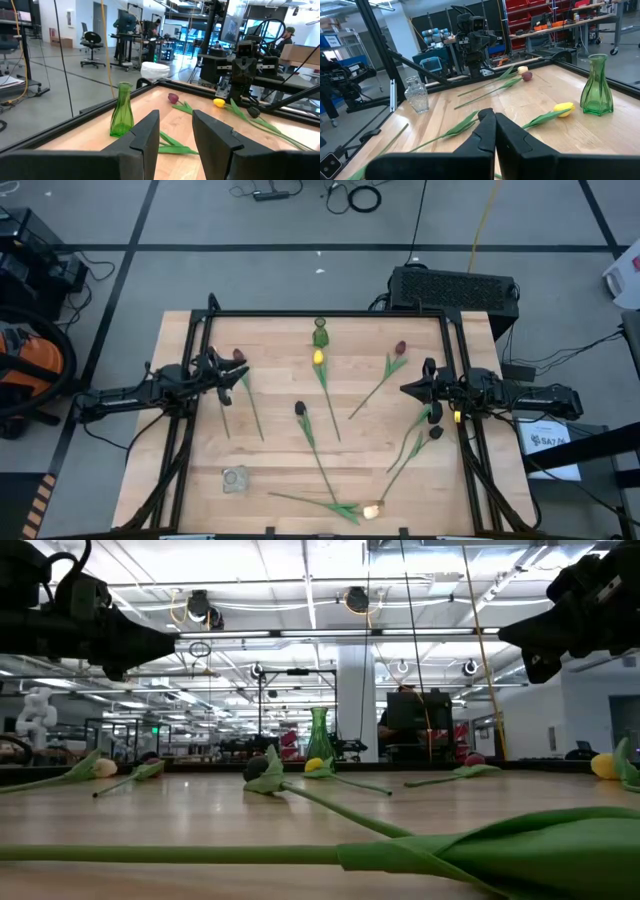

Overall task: Sort flowers into vase by color
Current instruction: Put the left yellow flower into the green vase

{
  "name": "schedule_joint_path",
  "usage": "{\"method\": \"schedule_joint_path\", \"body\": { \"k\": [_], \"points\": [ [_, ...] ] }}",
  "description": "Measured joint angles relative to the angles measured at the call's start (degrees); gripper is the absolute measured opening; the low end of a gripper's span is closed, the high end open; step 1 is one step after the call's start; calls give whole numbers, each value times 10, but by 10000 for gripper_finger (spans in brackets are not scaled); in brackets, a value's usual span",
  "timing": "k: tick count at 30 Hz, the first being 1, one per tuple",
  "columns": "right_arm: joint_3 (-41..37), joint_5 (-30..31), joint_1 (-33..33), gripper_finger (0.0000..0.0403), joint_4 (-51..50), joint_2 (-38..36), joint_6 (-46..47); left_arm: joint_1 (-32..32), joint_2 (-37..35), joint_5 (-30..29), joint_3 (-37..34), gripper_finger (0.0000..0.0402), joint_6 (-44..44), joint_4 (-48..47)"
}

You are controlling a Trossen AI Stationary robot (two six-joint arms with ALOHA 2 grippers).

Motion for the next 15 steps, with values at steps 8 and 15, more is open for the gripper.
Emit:
{"method": "schedule_joint_path", "body": {
  "k": [8,15],
  "points": [
    [-1,5,0,0,45,1,14,0,0,0,0,123,0,0],
    [-1,41,0,0,79,20,2,0,0,0,0,123,0,0]
  ]
}}
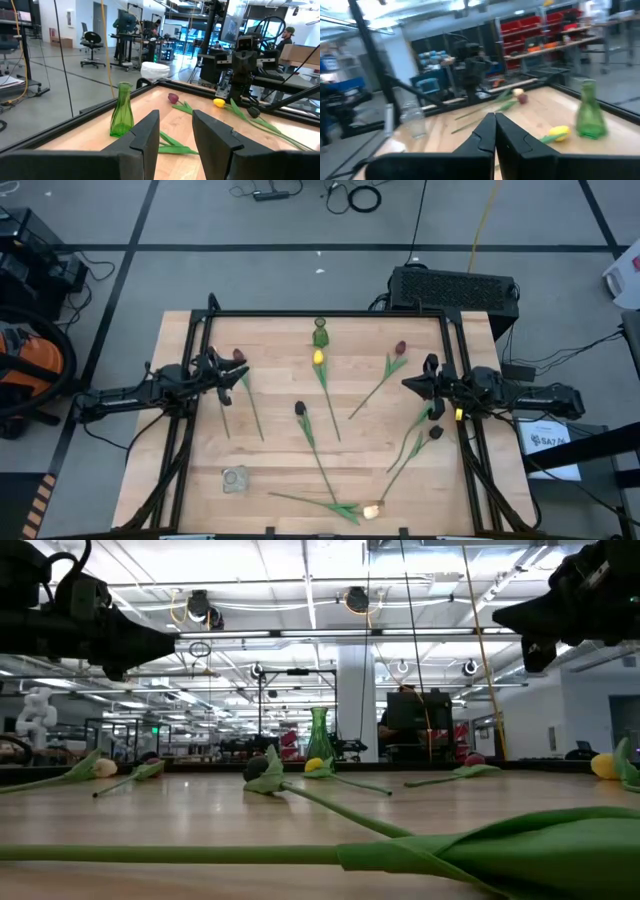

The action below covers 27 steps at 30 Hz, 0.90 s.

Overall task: Sort flowers into vase by color
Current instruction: Put the left yellow flower into the green vase

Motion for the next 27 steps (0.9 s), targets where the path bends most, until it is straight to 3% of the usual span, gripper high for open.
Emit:
{"method": "schedule_joint_path", "body": {
  "k": [6,12,17,27],
  "points": [
    [0,142,0,0,30,36,79,0,0,0,0,123,0,0],
    [53,168,0,0,-13,124,152,0,0,0,0,123,0,0],
    [147,190,0,0,-52,249,158,0,0,0,0,123,0,0],
    [407,183,-2,0,-115,588,28,0,0,0,0,123,0,0]
  ]
}}
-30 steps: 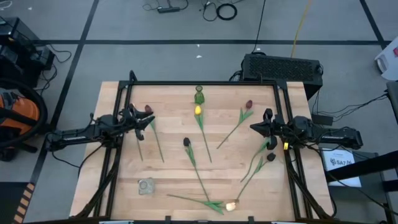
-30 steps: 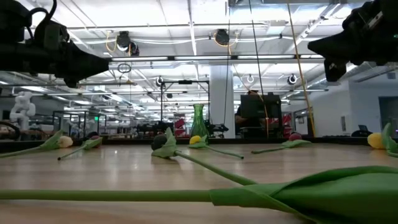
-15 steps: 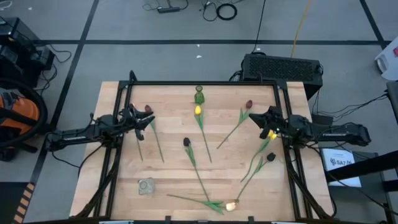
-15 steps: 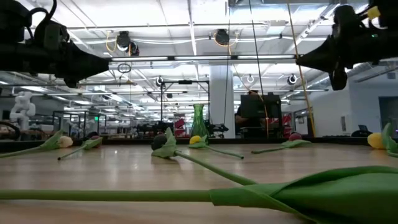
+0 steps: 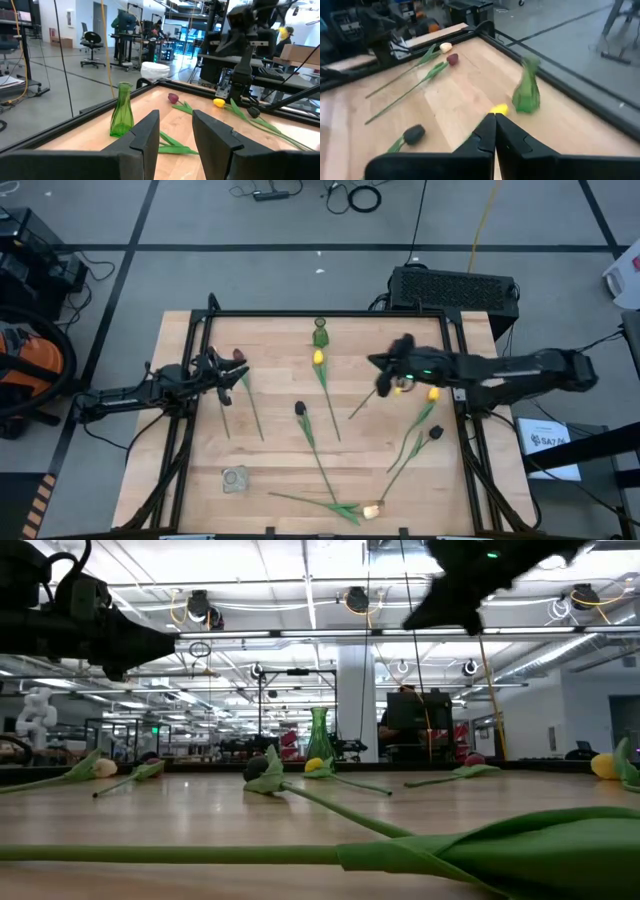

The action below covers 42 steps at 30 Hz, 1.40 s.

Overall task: Sort flowers into vase by color
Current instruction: Put the left yellow flower into the green vase

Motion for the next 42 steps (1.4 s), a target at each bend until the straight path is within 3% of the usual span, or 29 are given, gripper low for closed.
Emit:
{"method": "schedule_joint_path", "body": {
  "k": [7,17,25,29,37,42],
  "points": [
    [192,-1,-21,0,-20,206,-42,0,0,0,0,123,0,0],
    [414,-2,-20,0,-276,340,69,0,0,0,0,123,0,0],
    [426,-4,-20,0,-299,343,285,0,0,0,0,123,0,0],
    [426,-43,-18,0,-298,343,365,0,0,0,0,123,0,0],
    [427,-43,-13,0,-358,365,503,0,0,0,0,123,0,0],
    [426,-45,-15,0,-346,404,519,0,0,0,0,123,0,0]
  ]
}}
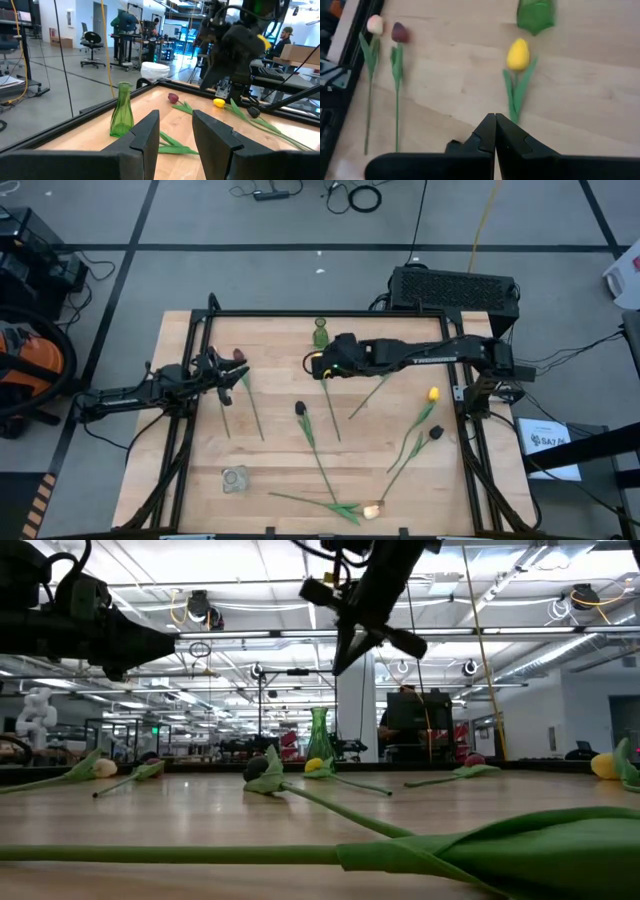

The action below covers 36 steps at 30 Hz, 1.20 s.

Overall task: Sort flowers into vase by color
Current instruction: Put the left yellow flower into the green vase

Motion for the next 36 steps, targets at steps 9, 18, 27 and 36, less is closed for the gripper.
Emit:
{"method": "schedule_joint_path", "body": {
  "k": [9,18,27,36],
  "points": [
    [0,-25,-17,7,25,73,-64,0,1,0,0,123,0,1],
    [0,-30,-20,117,37,108,-132,0,1,0,0,123,0,2],
    [0,-30,-20,192,68,114,-207,0,1,0,0,123,0,3],
    [0,-35,-20,181,67,166,-205,0,1,0,0,123,0,3]
  ]
}}
